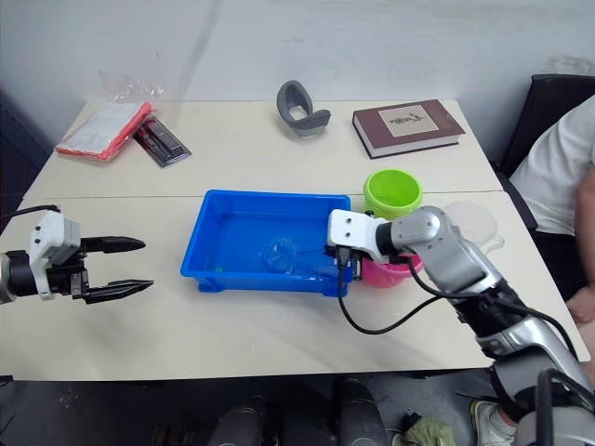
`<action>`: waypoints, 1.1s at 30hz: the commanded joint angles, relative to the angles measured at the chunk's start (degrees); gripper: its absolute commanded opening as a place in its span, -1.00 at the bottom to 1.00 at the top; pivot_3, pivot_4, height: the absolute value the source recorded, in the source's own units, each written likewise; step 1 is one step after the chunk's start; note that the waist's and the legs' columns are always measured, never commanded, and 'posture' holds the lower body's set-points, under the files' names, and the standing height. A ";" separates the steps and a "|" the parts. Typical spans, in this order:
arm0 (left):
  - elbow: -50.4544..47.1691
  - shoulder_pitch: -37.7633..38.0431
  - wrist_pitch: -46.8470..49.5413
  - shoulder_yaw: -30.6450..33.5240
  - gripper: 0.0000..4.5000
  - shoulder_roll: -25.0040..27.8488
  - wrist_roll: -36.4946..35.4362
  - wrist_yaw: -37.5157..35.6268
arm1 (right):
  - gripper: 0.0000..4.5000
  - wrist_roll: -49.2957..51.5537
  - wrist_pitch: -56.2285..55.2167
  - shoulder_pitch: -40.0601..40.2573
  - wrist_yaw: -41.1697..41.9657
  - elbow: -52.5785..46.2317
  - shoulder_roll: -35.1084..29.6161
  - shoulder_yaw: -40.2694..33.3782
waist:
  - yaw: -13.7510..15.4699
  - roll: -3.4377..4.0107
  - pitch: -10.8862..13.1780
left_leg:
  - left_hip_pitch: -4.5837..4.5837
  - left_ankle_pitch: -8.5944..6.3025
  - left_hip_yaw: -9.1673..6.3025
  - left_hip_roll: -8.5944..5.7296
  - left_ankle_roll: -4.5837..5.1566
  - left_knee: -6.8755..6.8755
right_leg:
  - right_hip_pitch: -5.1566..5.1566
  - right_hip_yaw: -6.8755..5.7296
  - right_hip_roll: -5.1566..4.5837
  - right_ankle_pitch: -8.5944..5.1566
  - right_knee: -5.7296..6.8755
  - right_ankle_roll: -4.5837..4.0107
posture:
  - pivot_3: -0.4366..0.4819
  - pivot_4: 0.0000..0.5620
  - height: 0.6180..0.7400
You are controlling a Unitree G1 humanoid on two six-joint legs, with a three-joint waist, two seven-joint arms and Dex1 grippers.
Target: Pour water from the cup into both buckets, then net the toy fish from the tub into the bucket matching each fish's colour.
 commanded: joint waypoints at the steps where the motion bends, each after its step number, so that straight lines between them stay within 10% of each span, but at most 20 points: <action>1: -2.11 1.51 -0.37 2.33 0.98 0.84 -0.29 0.19 | -1.00 -3.95 0.37 -3.61 2.23 2.29 2.96 2.24 | -0.04 0.00 0.00 | -0.06 0.00 0.05 0.00 0.00 0.00 | -0.11 0.02 0.02 0.00 0.05 -0.01 | -0.05 -0.47 1.00; 25: -5.55 1.27 2.86 3.20 0.98 -0.13 -1.43 3.45 | -1.00 1.03 9.96 -4.43 3.90 4.81 24.36 -1.66 | -0.53 -0.04 -0.03 | -0.05 0.02 0.14 0.06 -0.09 -0.04 | -0.21 0.08 0.14 -0.03 0.16 -0.06 | -0.05 -0.47 1.00; 33: -4.60 0.07 2.32 2.66 0.98 0.26 -0.32 3.18 | -1.00 4.23 10.12 -4.01 7.44 3.85 21.37 -5.14 | -1.50 -0.04 -0.02 | -0.05 0.01 0.15 0.06 -0.10 -0.07 | -0.23 0.09 0.16 -0.03 0.15 -0.06 | -0.05 -0.47 1.00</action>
